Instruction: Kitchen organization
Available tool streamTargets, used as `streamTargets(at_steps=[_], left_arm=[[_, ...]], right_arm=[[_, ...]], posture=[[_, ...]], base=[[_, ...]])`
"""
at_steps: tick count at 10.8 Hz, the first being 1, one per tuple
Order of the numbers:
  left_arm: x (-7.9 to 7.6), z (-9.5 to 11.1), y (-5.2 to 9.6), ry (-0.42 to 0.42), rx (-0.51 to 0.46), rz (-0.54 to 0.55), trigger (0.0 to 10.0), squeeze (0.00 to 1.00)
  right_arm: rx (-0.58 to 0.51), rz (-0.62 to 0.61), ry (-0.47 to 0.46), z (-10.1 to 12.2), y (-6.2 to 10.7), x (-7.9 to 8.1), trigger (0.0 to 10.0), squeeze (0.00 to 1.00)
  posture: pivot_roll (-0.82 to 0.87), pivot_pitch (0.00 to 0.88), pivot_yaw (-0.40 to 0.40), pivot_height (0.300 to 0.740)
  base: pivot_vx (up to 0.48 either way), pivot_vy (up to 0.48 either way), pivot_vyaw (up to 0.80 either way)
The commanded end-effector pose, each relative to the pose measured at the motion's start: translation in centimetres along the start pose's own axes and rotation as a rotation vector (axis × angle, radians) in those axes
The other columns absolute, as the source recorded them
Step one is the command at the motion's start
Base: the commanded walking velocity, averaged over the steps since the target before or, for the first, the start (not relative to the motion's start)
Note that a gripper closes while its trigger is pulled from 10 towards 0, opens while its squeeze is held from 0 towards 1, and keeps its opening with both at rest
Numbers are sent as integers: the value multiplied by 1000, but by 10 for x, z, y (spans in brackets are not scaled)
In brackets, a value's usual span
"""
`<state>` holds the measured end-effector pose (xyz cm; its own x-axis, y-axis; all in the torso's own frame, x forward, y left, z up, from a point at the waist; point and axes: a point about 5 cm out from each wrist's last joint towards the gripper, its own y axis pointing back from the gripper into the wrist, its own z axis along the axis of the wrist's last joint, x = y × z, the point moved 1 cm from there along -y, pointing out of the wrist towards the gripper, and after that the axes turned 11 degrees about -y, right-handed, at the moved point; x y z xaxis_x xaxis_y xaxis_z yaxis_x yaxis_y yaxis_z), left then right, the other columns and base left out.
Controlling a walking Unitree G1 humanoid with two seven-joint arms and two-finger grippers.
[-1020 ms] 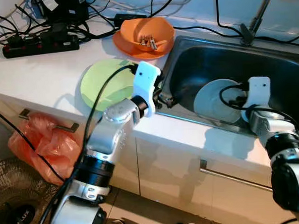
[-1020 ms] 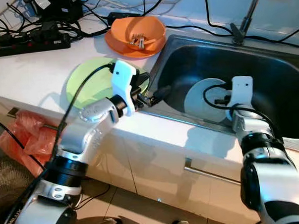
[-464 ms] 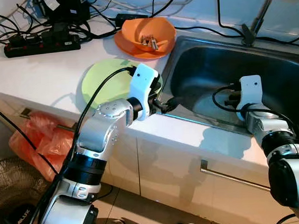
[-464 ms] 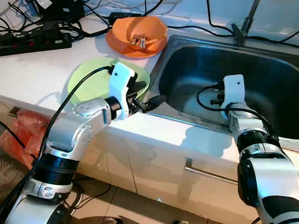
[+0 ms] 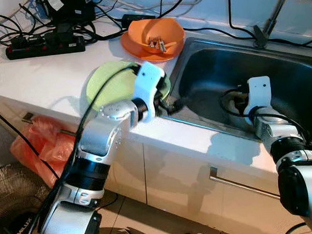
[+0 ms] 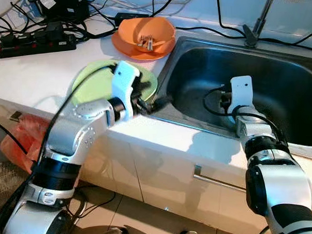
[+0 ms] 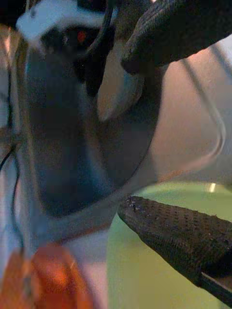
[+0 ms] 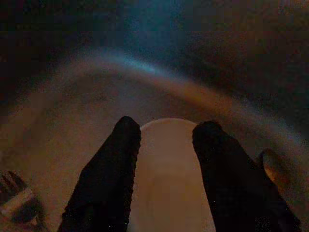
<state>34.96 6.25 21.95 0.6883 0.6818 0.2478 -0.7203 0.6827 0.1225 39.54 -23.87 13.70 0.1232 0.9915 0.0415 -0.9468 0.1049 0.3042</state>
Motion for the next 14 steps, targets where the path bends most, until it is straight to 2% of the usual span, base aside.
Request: streamTargets(at_steps=[1, 2, 3, 4, 5, 7, 8, 9, 12, 13, 14], left_arm=[[7, 11, 2, -41, -34, 42, 10000, 961], [25, 14, 9, -53, -55, 161, 10000, 1000], [39, 13, 18, -61, -65, 265, 10000, 1000], [54, 12, 29, -48, -82, 404, 10000, 1000], [58, 10, 34, -28, -90, 475, 10000, 1000], [79, -2, 56, -29, -48, 662, 10000, 1000], [96, -12, 73, -25, -14, 742, 10000, 345], [103, -17, 83, -15, -1, 795, 10000, 0], [110, -26, 99, 45, 39, 941, 10000, 0], [108, -40, 95, 208, 77, 932, 10000, 0], [106, -46, 89, 310, 78, 902, 10000, 0]], right_arm=[[-30, 9, -23, 13, -1, 2, 10000, 1000], [-77, 131, -95, 29, -1, 19, 10000, 1000], [-105, 278, -126, 38, 2, 38, 10000, 690], [-120, 448, -149, 42, 13, 57, 10000, 0], [-117, 525, -145, 41, 21, 64, 10000, 0], [-128, 572, -140, 34, 33, 69, 10000, 0], [-149, 578, -118, 30, 39, 73, 10000, 0], [-150, 587, -111, 29, 45, 76, 10000, 0], [-135, 609, -101, 28, 57, 80, 10000, 0], [-145, 619, -98, 32, 63, 83, 10000, 0], [-150, 632, -95, 35, 66, 86, 10000, 0]], posture=[[150, 98, -19, 740], [151, 102, -23, 740], [148, 105, -22, 740], [150, 111, -24, 740], [152, 115, -23, 740], [151, 118, -22, 740], [149, 118, -20, 740], [148, 119, -18, 740], [142, 120, -16, 740], [142, 120, -16, 740], [141, 119, -16, 740]], base=[[0, 0, 0], [0, 0, 0], [0, 0, 0], [0, 0, 0], [0, 0, 0], [0, 0, 0], [0, 0, 0], [0, 0, 0], [0, 0, 0], [0, 0, 0], [0, 0, 0]])
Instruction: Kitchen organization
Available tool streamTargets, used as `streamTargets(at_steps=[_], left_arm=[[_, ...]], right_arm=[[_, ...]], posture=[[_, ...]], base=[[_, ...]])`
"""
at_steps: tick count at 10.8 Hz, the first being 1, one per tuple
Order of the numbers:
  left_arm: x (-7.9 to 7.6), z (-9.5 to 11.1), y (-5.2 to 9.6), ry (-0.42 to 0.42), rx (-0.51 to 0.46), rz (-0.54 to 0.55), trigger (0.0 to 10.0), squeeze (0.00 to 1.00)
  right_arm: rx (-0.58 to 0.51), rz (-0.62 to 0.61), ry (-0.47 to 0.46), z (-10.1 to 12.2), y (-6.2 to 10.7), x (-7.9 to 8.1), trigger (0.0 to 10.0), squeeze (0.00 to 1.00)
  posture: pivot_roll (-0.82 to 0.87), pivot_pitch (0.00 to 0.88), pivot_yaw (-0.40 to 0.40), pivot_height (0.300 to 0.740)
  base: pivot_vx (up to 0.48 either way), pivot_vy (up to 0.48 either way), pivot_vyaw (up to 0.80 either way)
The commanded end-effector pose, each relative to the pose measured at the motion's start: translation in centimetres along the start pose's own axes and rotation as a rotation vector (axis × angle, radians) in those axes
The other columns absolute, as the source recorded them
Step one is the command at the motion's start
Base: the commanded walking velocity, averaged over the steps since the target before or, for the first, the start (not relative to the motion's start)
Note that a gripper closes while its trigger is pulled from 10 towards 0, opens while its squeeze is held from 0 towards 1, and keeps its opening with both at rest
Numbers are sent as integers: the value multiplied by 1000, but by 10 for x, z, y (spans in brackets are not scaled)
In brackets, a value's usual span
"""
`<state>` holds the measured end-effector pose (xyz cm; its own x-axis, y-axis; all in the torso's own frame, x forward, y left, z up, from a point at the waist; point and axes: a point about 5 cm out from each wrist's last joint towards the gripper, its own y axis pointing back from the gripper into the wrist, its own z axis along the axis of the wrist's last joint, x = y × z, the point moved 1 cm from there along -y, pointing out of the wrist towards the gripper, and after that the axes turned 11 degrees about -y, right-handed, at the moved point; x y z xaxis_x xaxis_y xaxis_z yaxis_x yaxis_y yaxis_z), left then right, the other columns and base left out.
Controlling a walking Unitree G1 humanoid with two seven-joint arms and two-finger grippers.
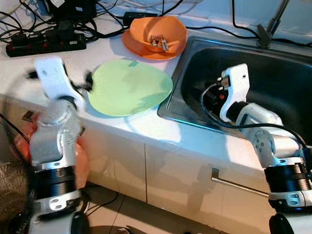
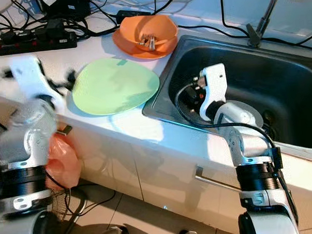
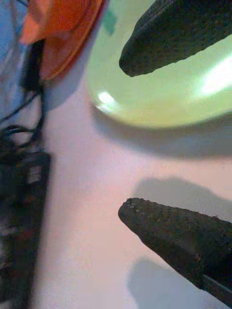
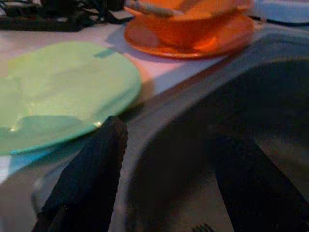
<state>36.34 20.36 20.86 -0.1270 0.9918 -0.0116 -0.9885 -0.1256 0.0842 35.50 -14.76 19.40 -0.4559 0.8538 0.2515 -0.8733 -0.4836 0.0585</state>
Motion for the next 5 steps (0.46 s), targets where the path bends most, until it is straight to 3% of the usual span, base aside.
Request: streamTargets(at_steps=[1, 2, 5], left_arm=[[-5, -4, -4, 91, 51, -22, 10000, 0], [-13, -8, -6, 163, 87, -62, 10000, 0], [-24, -9, -7, 259, 137, -105, 10000, 0]], right_arm=[[2, 42, -6, 5, 3, 8, 10000, 0], [29, 132, -3, 8, 5, 21, 10000, 0], [120, 265, 18, 7, 17, 35, 10000, 0]], posture=[[139, 115, -16, 740], [136, 112, -13, 740], [132, 108, -11, 740]], base=[[0, 0, 0], [0, 0, 0], [0, 0, 0]])
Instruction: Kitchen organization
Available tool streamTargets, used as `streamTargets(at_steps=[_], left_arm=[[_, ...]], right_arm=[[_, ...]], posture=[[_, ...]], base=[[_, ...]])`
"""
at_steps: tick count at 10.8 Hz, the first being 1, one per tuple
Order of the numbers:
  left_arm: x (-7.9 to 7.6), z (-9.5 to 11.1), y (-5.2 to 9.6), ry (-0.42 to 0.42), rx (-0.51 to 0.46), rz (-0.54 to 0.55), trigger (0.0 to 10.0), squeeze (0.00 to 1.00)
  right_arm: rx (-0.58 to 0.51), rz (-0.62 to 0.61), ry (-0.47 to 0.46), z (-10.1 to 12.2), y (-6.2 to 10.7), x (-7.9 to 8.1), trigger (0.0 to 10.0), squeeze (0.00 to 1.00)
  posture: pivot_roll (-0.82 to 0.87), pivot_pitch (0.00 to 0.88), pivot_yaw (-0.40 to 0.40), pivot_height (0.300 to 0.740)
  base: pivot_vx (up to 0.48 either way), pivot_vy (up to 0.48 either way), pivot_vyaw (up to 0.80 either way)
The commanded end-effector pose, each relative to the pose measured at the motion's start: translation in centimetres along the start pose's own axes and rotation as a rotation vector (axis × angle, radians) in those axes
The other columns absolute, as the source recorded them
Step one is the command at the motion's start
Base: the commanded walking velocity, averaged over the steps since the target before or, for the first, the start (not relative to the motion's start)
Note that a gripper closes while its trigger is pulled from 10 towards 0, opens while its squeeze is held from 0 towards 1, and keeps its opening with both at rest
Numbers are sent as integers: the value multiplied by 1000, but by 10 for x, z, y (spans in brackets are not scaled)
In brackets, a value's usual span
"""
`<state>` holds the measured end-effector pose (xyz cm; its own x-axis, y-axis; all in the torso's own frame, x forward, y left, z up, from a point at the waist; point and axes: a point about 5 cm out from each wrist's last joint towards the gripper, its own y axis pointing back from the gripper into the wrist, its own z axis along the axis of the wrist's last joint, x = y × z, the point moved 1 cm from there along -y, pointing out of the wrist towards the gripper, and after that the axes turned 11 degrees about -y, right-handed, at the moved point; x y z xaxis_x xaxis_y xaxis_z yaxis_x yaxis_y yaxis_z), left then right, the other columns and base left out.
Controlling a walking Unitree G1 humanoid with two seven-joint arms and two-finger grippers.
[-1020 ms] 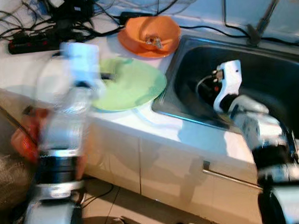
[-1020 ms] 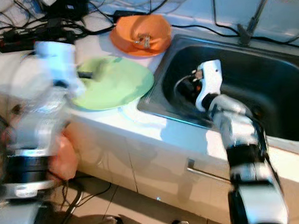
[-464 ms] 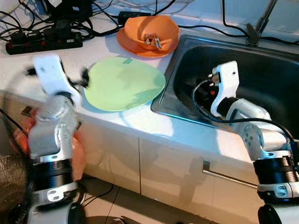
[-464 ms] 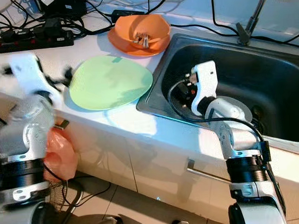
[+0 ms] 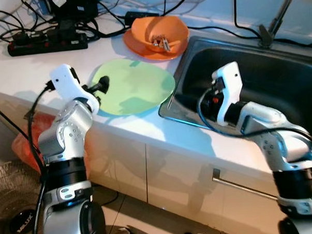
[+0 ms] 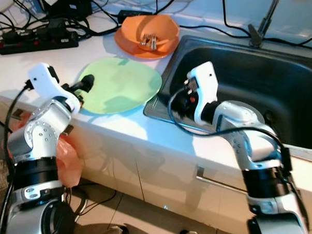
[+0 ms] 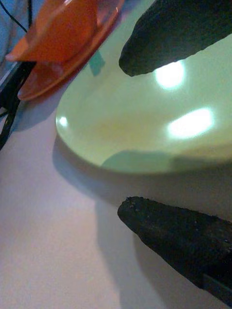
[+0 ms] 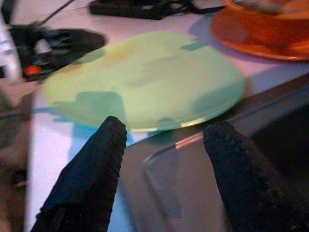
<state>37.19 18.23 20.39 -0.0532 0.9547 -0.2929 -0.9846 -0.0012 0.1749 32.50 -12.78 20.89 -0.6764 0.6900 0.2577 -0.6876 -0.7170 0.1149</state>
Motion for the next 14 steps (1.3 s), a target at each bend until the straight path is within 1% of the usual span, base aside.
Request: streamTargets(at_steps=[1, 2, 3, 4, 5, 6, 7, 8, 11, 14], left_arm=[[-4, -5, 0, 27, 43, -4, 10000, 0], [-6, -7, -1, 61, 69, -12, 10000, 0], [-10, -10, -1, 118, 110, -35, 10000, 0], [-15, -15, -1, 229, 162, -72, 10000, 0], [-17, -16, -2, 277, 176, -93, 10000, 0], [-18, -14, -3, 356, 181, -131, 10000, 0], [-18, -14, -3, 363, 182, -134, 10000, 0], [-19, -11, -4, 407, 187, -170, 0, 0], [-15, -11, -6, 447, 215, -172, 0, 0], [-14, -14, -8, 462, 234, -180, 0, 0]], right_arm=[[23, 35, 4, -1, 4, 5, 10000, 0], [32, 40, 9, -1, 4, 5, 10000, 0], [37, 39, 14, 0, 4, 5, 10000, 0], [34, 42, 17, 2, 4, 7, 10000, 0], [37, 37, 23, 2, 4, 7, 10000, 0], [44, 24, 36, 0, 4, 6, 10000, 0], [44, 23, 37, 0, 4, 5, 10000, 0], [45, 23, 34, 0, 4, 6, 10000, 0], [53, 18, 37, -2, 4, 6, 10000, 0], [62, 14, 38, -4, 3, 5, 10000, 0]], posture=[[133, 105, -12, 740], [135, 103, -10, 740], [136, 100, -9, 740], [138, 98, -7, 740], [138, 98, -5, 740], [136, 98, -3, 740], [136, 98, -3, 740], [134, 100, -3, 740], [134, 100, -3, 740], [133, 103, -4, 740]], base=[[0, 0, 0], [0, 0, 0], [0, 0, 0], [0, 0, 0], [0, 0, 0], [0, 0, 0], [0, 0, 0], [0, 0, 0], [0, 0, 0], [0, 0, 0]])
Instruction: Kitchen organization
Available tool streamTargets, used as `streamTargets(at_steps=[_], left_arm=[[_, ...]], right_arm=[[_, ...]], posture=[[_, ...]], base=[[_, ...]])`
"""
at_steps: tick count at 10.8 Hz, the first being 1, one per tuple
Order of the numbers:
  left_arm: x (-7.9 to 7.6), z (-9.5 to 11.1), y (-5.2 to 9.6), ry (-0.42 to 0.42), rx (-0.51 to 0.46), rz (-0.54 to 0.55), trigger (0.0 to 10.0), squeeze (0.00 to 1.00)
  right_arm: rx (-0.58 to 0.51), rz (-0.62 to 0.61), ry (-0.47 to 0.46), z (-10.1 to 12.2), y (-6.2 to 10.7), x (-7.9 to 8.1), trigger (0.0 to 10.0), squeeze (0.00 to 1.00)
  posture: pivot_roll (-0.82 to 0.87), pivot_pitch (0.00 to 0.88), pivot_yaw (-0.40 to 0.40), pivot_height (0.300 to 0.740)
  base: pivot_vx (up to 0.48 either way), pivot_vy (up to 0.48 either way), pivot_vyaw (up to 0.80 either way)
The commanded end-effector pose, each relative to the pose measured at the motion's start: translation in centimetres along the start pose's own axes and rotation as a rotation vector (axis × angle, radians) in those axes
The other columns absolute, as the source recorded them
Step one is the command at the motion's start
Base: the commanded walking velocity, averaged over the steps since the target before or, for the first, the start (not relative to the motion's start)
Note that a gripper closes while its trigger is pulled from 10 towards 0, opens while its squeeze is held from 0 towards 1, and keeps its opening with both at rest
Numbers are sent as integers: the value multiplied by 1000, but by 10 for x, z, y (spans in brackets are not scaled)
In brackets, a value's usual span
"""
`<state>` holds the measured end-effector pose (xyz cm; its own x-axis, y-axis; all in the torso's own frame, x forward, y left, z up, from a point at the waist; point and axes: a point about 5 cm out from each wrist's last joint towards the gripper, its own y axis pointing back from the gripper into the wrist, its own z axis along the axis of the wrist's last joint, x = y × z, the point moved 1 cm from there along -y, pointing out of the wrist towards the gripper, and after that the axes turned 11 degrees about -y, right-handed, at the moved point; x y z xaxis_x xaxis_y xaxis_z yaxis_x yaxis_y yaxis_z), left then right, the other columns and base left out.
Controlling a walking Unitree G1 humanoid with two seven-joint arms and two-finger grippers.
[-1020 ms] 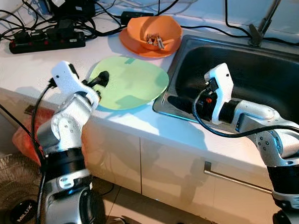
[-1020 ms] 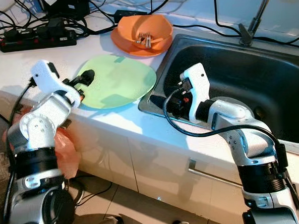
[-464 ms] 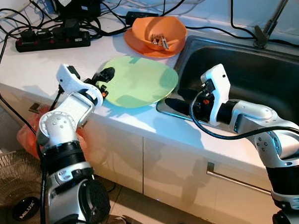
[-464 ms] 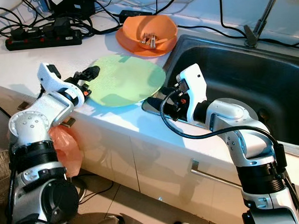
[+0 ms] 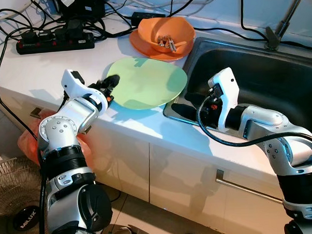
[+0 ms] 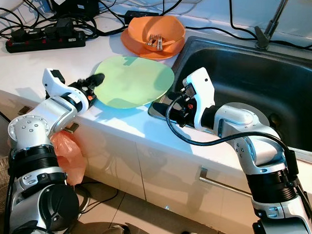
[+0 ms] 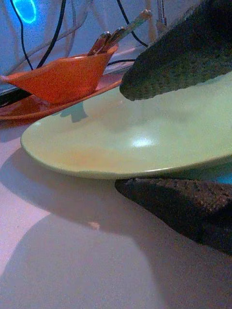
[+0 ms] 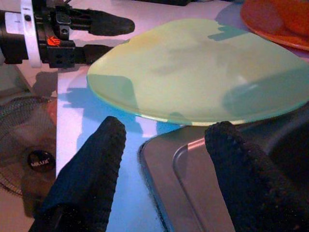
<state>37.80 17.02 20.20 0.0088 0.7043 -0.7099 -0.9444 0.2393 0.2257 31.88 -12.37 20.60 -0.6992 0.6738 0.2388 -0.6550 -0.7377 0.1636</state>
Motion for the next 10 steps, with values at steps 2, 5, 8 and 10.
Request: streamTargets(at_steps=[2, 5, 8, 10], left_arm=[[3, -9, -3, 11, 58, 12, 0, 0], [-1, -9, -2, 21, 52, -24, 0, 0], [-3, -8, 0, 35, 21, -49, 0, 0], [-9, -10, 2, 38, 23, -107, 0, 0]], right_arm=[[8, -11, 14, 0, 2, -1, 10000, 0], [13, -14, 12, -2, 0, -2, 10000, 0], [17, -18, 9, -2, 0, -2, 10000, 0], [17, -23, 8, -2, 0, -4, 10000, 0]], posture=[[133, 103, -4, 740], [137, 103, -9, 740], [134, 104, -10, 740], [135, 102, -10, 740]], base=[[0, 0, 0], [0, 0, 0], [0, 0, 0], [0, 0, 0]])
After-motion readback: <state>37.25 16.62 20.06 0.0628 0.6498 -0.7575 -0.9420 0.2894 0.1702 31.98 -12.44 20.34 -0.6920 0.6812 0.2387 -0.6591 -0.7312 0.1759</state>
